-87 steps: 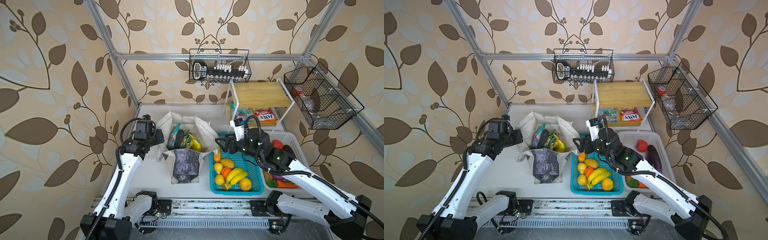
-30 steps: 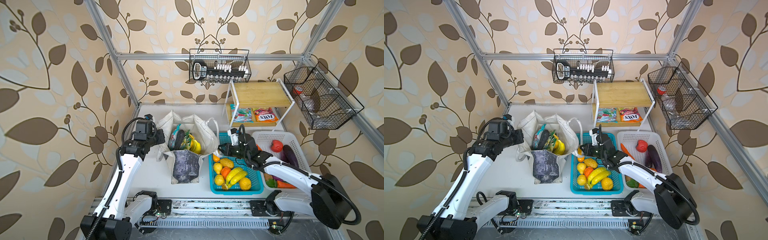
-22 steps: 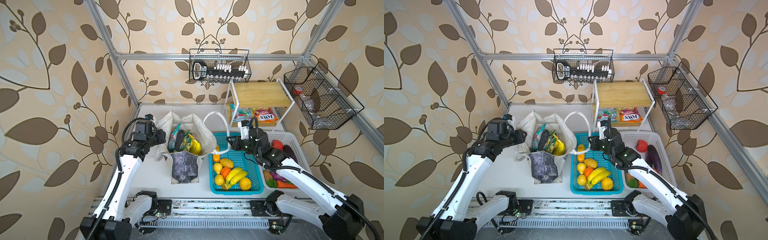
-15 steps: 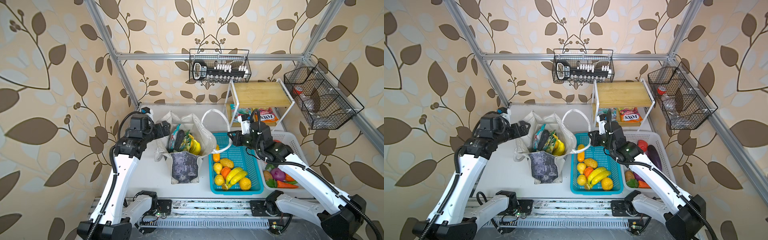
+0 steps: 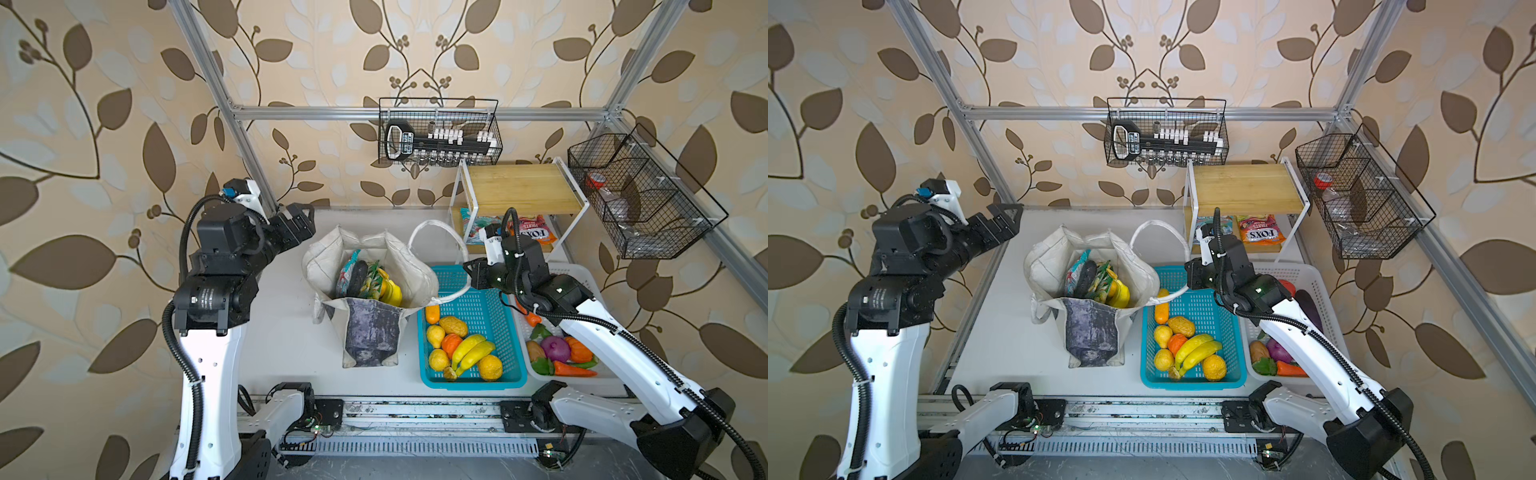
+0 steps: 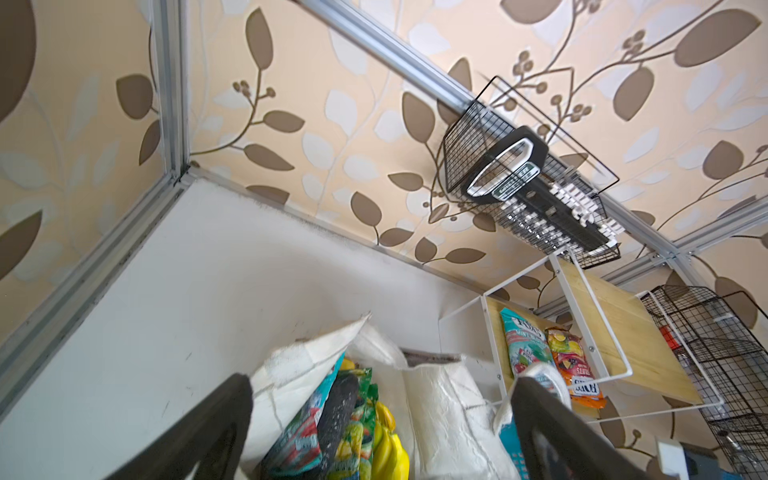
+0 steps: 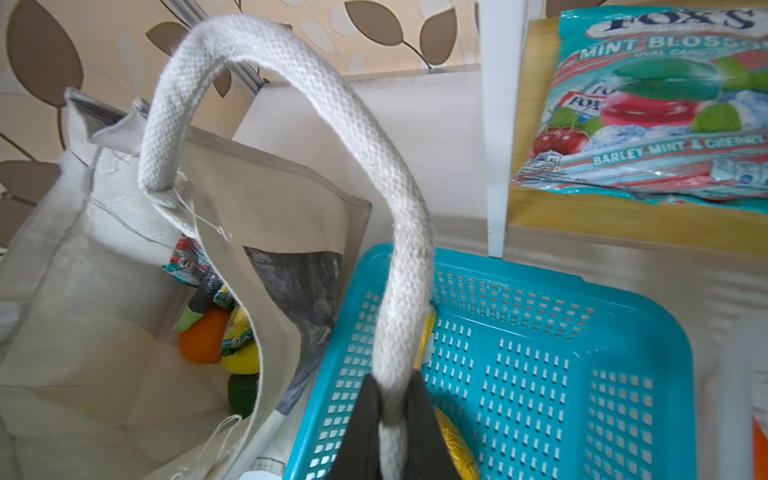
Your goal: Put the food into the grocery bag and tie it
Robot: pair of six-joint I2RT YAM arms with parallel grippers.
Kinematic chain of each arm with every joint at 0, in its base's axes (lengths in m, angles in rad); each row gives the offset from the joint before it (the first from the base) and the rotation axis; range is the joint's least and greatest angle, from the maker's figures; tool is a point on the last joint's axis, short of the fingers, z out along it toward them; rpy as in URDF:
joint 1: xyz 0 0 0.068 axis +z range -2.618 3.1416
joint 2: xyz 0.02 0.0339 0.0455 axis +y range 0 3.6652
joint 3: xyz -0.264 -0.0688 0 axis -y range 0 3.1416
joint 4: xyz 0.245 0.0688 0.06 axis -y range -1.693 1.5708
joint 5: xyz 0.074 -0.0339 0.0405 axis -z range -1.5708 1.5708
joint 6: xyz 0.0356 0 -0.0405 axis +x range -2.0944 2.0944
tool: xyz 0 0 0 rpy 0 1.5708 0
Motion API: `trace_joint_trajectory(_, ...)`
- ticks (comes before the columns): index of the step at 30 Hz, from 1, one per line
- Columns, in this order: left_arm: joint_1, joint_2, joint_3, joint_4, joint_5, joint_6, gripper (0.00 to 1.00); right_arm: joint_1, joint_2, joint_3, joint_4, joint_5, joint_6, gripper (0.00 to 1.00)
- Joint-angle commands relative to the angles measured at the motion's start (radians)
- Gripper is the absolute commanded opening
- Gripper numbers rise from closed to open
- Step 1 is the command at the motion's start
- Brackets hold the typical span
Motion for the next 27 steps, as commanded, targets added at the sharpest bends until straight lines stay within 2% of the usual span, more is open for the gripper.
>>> trace_joint_trajectory(1, 0.019, -0.038, -0.148, -0.077, -0.184, -0.032, 0.99, -0.005, -0.016, 0.016, -0.023, 0.032, -0.037, 0.00)
trace_joint_trajectory(2, 0.050, -0.042, -0.175, -0.098, -0.258, -0.022, 0.99, -0.011, -0.017, 0.013, -0.018, 0.010, -0.039, 0.00)
trace_joint_trajectory(3, 0.113, -0.050, -0.197, -0.109, -0.252, -0.018, 0.99, -0.009, -0.016, 0.009, -0.017, 0.004, -0.046, 0.00)
trace_joint_trajectory(6, 0.305, -0.110, -0.283, -0.050, -0.131, -0.014, 0.97, -0.007, -0.019, -0.010, -0.010, 0.000, -0.056, 0.00)
trace_joint_trajectory(7, 0.330, -0.117, -0.291, -0.051, -0.109, -0.023, 0.97, -0.011, -0.021, -0.017, -0.010, -0.009, -0.059, 0.00)
trace_joint_trajectory(10, 0.351, -0.135, -0.357, -0.019, 0.025, -0.102, 0.96, -0.032, -0.023, -0.033, 0.002, -0.050, -0.062, 0.00)
trace_joint_trajectory(14, 0.372, -0.155, -0.577, 0.115, 0.205, -0.248, 0.91, -0.050, -0.035, -0.033, 0.008, -0.068, -0.062, 0.00)
trace_joint_trajectory(17, 0.382, -0.171, -0.692, 0.186, 0.206, -0.283, 0.87, -0.050, -0.043, -0.019, 0.012, -0.078, -0.058, 0.00)
trace_joint_trajectory(21, 0.451, -0.110, -0.844, 0.344, 0.376, -0.379, 0.70, -0.043, -0.052, -0.016, 0.027, -0.073, -0.064, 0.00)
trace_joint_trajectory(23, 0.451, -0.103, -0.891, 0.396, 0.413, -0.393, 0.66, -0.045, -0.050, -0.012, 0.023, -0.080, -0.068, 0.00)
trace_joint_trajectory(25, 0.451, -0.134, -0.987, 0.559, 0.482, -0.459, 0.60, -0.049, -0.050, -0.013, 0.025, -0.088, -0.066, 0.00)
trace_joint_trajectory(27, 0.446, -0.144, -1.054, 0.682, 0.515, -0.519, 0.59, -0.049, -0.048, -0.014, 0.033, -0.089, -0.065, 0.00)
